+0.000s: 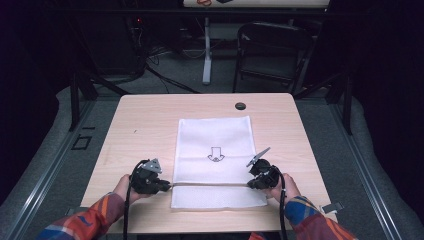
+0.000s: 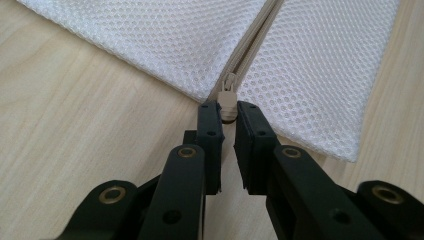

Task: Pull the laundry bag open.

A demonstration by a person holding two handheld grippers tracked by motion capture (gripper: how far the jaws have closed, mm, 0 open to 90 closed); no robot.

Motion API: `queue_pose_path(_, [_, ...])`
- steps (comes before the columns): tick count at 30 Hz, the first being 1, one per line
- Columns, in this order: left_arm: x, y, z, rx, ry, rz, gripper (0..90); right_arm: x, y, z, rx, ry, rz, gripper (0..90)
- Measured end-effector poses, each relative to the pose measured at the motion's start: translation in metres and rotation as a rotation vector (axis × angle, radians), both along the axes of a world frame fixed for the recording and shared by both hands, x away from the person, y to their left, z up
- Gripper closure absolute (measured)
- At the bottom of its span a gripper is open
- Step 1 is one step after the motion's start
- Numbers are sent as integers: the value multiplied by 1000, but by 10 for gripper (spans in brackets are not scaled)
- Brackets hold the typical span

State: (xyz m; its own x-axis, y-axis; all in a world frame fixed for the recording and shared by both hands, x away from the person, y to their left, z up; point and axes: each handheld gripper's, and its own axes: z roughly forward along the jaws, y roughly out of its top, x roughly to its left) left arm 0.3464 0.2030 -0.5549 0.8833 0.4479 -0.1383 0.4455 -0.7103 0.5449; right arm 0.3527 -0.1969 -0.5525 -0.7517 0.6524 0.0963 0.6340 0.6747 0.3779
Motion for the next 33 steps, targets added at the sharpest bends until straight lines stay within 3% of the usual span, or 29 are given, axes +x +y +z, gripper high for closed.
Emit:
queue_pose_path(3, [0, 5, -2, 10, 2, 16, 814, 0, 1, 0, -3, -3, -3, 900])
queue_pose_path(5, [0, 8, -3, -10, 19, 21, 814, 0, 0, 0, -1, -3, -3, 900])
queue_pose_path(12, [0, 4, -3, 16, 25, 22, 809, -1, 1, 0, 0, -7, -4, 900])
queue_pose_path(15, [-1, 1, -2, 20, 24, 18, 796, -1, 0, -1, 32, -14, 11, 852])
queue_pose_path(16, [0, 1, -1, 13, 29, 25, 764, -1, -1, 2, 17, -17, 26, 803])
queue_pose_path(19, [3, 4, 4, -8, 34, 49, 643, -2, -6, 12, 58, -57, 1, 756])
queue_pose_path(27, [5, 15, 31, -65, -13, 120, 327, -5, -20, 35, 109, -119, -64, 550])
queue_pose_path(33, [6, 30, 48, -87, -38, 209, 191, -11, -40, 45, 133, -129, -119, 286])
